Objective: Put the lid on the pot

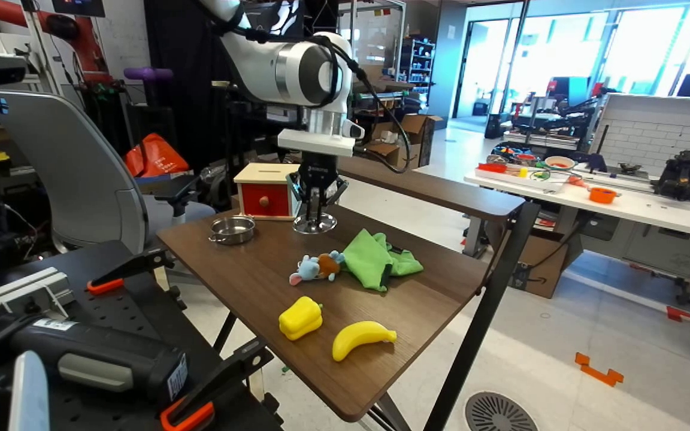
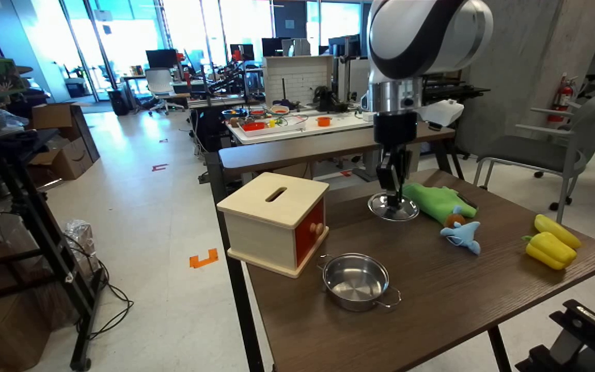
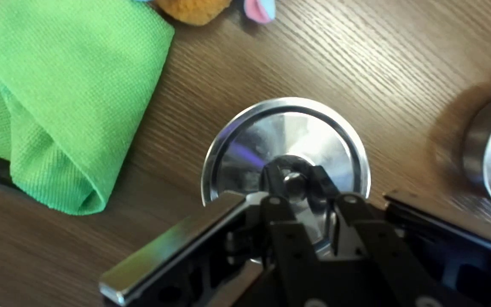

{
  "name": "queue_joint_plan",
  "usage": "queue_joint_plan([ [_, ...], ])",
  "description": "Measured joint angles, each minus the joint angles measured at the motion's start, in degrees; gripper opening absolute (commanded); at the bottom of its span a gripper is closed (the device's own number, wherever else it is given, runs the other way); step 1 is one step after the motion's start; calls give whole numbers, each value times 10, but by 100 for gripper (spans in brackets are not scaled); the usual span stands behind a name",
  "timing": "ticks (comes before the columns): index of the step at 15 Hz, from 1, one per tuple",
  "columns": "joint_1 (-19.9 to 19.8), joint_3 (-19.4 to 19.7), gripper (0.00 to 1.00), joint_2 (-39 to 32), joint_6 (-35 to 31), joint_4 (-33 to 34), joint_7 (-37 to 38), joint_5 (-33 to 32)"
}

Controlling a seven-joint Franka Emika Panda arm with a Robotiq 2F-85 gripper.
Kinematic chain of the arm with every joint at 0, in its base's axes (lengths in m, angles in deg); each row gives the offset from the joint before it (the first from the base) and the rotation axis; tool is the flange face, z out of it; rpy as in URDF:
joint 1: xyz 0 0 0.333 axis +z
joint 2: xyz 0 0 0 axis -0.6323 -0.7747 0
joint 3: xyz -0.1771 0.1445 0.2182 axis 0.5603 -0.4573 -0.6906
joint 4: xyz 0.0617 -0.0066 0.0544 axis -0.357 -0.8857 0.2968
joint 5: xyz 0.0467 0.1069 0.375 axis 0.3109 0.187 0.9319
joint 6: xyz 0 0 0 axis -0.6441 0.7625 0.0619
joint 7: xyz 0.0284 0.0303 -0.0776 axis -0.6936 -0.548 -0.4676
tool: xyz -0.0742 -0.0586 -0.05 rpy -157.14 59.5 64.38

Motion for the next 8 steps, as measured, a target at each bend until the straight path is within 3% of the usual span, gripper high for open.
queue_joint_plan([
  [8, 8, -54, 5, 82, 3, -80, -44, 1],
])
